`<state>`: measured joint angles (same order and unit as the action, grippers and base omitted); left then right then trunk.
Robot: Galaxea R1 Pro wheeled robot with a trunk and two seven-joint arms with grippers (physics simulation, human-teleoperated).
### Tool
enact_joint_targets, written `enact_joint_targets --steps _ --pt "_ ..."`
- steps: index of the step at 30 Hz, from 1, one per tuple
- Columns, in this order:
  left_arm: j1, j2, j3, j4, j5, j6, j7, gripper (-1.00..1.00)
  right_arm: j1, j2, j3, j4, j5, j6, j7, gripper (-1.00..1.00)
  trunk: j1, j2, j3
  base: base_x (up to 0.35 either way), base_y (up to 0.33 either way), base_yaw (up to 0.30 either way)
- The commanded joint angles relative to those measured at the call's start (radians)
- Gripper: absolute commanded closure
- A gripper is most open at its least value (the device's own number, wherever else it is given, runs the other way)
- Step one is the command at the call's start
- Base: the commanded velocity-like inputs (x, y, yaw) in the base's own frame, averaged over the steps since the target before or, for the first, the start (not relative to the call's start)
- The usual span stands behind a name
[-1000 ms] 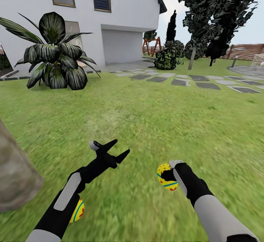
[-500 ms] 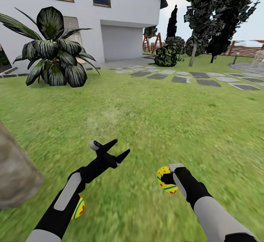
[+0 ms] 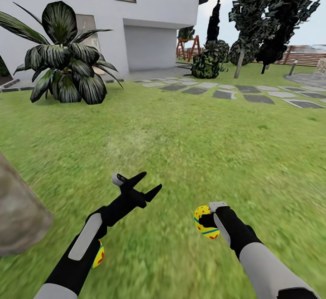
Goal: Take the three Easter eggs out of the wicker basket on the lawn in the garden, then place them on the lawn next to a single tree (choose any tree) so that all three eggs are next to the same tree and none are left in the basket.
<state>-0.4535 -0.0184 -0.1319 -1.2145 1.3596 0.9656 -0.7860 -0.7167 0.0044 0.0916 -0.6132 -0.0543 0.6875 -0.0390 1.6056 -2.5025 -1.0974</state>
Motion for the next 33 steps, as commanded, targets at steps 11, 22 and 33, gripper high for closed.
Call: enact_joint_targets --steps 11,22,33 --pt "-0.001 0.000 -0.049 0.001 -0.001 -0.025 -0.001 -1.00 0.000 0.002 0.001 -0.001 -0.010 -0.038 -0.013 1.00 0.000 0.000 -0.012 0.020 -0.042 0.107" --pt "-0.001 0.000 -0.050 0.001 0.001 -0.031 -0.002 -1.00 -0.001 0.005 0.055 0.000 -0.011 -0.042 -0.117 1.00 0.000 0.000 -0.026 0.174 -0.254 0.184" --pt "-0.001 0.000 -0.051 0.001 0.001 -0.031 -0.002 -1.00 0.000 0.005 0.057 -0.001 -0.012 -0.042 -0.111 1.00 0.000 0.000 -0.039 0.017 -0.018 0.190"
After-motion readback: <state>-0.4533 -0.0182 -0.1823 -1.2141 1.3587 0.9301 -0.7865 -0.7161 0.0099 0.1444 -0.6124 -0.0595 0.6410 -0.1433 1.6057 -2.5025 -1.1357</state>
